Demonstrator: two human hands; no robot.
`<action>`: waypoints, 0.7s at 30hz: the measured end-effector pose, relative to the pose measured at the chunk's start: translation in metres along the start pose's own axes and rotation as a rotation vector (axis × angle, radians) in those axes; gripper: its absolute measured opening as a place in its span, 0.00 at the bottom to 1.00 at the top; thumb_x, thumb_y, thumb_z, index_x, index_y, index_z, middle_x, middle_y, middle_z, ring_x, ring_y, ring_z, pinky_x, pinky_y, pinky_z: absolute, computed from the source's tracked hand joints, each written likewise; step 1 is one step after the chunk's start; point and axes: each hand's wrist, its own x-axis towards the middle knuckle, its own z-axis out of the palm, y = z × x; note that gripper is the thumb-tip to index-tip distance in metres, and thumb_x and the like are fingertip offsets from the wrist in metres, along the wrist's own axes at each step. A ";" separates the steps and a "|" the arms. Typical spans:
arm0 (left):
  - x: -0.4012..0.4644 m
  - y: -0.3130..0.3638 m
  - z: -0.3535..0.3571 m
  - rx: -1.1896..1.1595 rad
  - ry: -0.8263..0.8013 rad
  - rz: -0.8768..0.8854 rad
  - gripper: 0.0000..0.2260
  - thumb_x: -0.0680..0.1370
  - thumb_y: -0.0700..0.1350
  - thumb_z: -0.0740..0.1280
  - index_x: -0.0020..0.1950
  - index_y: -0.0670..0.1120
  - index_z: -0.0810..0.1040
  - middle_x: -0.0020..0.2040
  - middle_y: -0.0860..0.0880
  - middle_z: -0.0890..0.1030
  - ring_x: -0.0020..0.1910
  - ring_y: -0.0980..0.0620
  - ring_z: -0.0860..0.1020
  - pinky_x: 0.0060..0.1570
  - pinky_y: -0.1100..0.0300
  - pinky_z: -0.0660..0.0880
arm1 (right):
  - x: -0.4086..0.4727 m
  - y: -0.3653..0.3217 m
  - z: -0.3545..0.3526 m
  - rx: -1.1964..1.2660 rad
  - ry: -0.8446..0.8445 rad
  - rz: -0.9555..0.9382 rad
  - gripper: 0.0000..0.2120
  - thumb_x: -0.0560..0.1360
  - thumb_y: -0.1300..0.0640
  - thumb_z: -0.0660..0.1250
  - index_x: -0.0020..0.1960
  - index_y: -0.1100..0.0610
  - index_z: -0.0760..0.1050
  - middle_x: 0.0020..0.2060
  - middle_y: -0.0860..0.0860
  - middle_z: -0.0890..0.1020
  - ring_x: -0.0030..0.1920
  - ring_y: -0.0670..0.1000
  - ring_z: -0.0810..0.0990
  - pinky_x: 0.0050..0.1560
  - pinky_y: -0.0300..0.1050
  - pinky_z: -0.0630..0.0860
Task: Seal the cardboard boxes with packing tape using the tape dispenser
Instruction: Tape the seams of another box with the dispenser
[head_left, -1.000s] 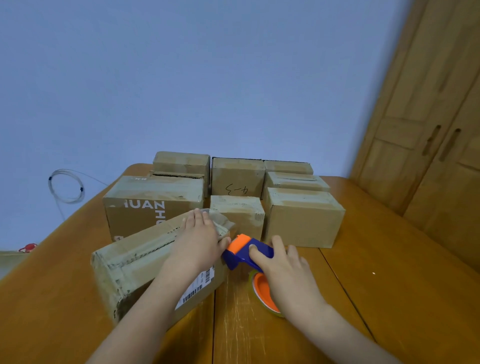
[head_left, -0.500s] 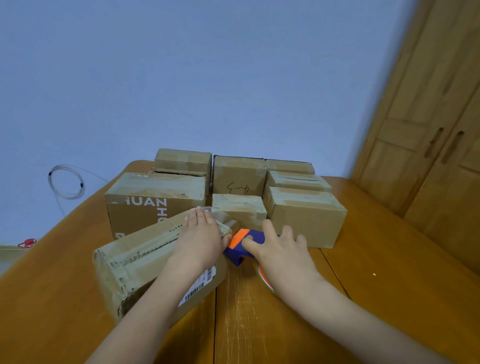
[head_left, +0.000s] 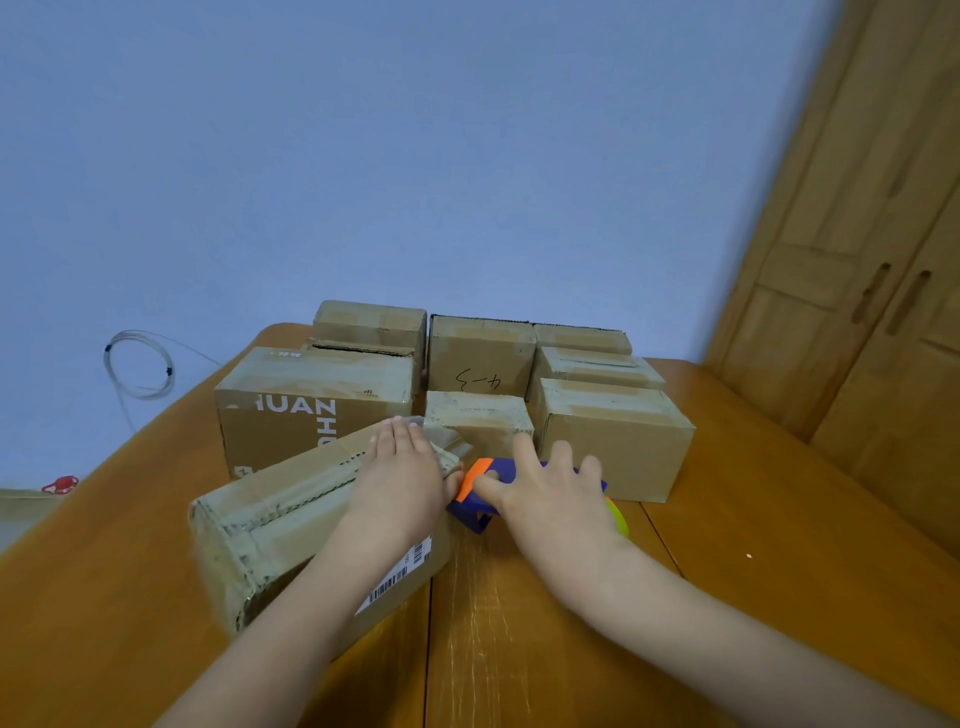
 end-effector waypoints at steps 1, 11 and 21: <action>0.000 0.000 0.000 0.004 0.000 -0.003 0.35 0.82 0.60 0.49 0.77 0.35 0.44 0.78 0.36 0.48 0.78 0.41 0.47 0.76 0.51 0.48 | 0.001 0.001 -0.002 -0.005 -0.005 0.001 0.21 0.80 0.62 0.59 0.69 0.51 0.59 0.67 0.62 0.58 0.61 0.65 0.65 0.55 0.58 0.67; -0.005 0.001 -0.001 -0.025 0.023 0.001 0.34 0.82 0.59 0.49 0.78 0.36 0.45 0.78 0.37 0.49 0.78 0.42 0.48 0.76 0.51 0.48 | 0.019 -0.004 -0.001 -0.245 -0.233 -0.056 0.21 0.80 0.55 0.60 0.72 0.49 0.65 0.69 0.62 0.59 0.65 0.67 0.63 0.61 0.59 0.63; -0.003 -0.001 -0.001 -0.059 0.052 0.023 0.34 0.82 0.59 0.50 0.78 0.37 0.44 0.78 0.38 0.49 0.78 0.43 0.48 0.76 0.52 0.47 | 0.013 0.052 0.067 0.639 -0.236 0.230 0.27 0.75 0.69 0.58 0.68 0.45 0.69 0.60 0.52 0.69 0.56 0.56 0.76 0.49 0.44 0.76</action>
